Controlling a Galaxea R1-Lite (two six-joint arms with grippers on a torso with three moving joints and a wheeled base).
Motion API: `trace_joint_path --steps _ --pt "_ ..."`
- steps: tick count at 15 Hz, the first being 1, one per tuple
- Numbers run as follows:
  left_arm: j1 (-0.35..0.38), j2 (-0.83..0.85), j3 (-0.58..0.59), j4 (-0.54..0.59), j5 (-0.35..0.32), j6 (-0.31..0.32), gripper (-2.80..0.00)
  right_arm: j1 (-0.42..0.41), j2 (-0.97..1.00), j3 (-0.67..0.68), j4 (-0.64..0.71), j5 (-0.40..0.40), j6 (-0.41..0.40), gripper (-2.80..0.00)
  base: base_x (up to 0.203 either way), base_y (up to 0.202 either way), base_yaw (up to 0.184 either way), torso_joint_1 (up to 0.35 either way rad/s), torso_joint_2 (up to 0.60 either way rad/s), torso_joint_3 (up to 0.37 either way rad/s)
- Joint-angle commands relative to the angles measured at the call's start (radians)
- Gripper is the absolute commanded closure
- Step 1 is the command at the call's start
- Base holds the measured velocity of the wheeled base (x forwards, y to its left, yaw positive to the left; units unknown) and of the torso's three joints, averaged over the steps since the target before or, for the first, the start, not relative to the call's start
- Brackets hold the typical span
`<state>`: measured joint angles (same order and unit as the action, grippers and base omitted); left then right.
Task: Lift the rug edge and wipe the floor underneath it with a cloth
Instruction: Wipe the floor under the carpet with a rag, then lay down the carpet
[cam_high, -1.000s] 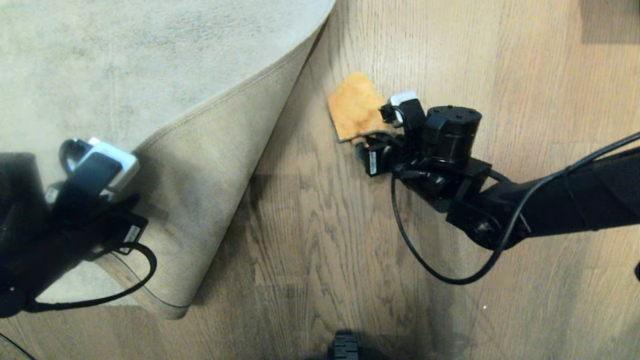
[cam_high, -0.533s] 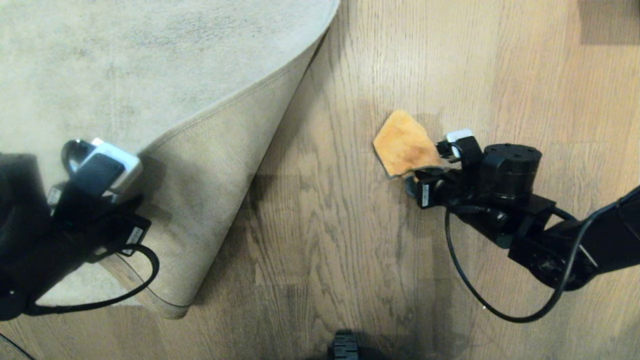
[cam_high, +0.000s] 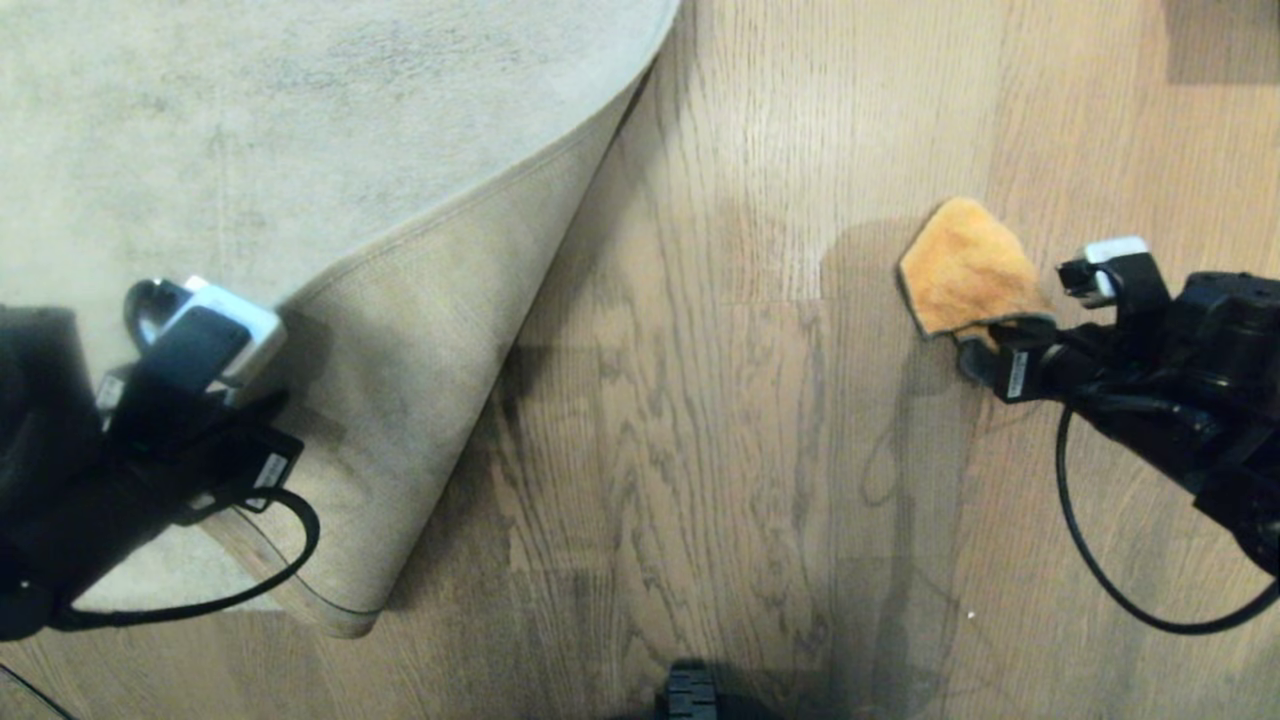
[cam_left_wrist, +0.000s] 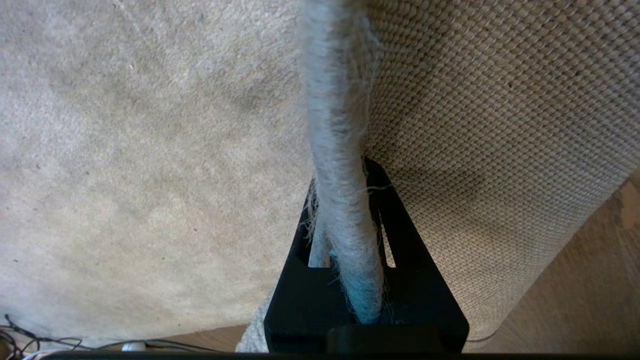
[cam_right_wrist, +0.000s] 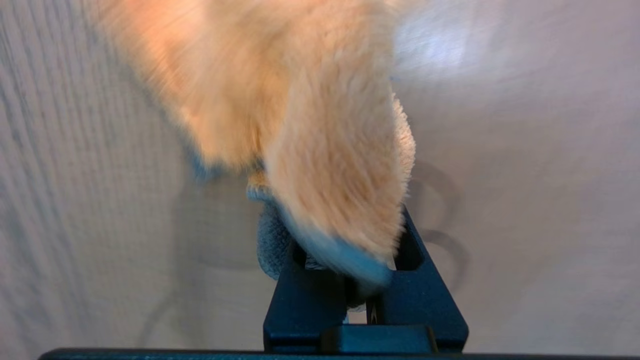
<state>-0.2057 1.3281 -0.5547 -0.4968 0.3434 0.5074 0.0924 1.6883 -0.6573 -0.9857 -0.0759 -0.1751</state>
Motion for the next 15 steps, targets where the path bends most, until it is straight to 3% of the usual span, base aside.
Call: trace_joint_path --steps 1,4,7,15 --pt "0.0 0.002 0.001 -0.002 0.002 0.003 0.0 -0.093 -0.108 0.043 -0.034 0.043 -0.023 0.0 0.0 0.0 0.0 0.0 0.0 0.0" --pt "-0.001 0.003 0.001 0.001 0.0 0.002 0.0 -0.179 -0.155 0.137 -0.142 0.054 -0.019 0.0 0.0 0.0 0.0 0.0 0.0 0.0" --pt "-0.007 0.006 0.001 0.003 -0.001 0.0 0.0 -0.235 -0.27 0.237 -0.153 0.079 -0.021 0.0 0.0 0.0 0.0 0.0 0.0 0.0" --pt "-0.014 0.014 0.001 0.001 -0.001 -0.003 0.0 -0.245 -0.553 0.576 -0.15 0.176 -0.021 0.0 0.0 0.0 0.0 0.0 0.0 0.0"
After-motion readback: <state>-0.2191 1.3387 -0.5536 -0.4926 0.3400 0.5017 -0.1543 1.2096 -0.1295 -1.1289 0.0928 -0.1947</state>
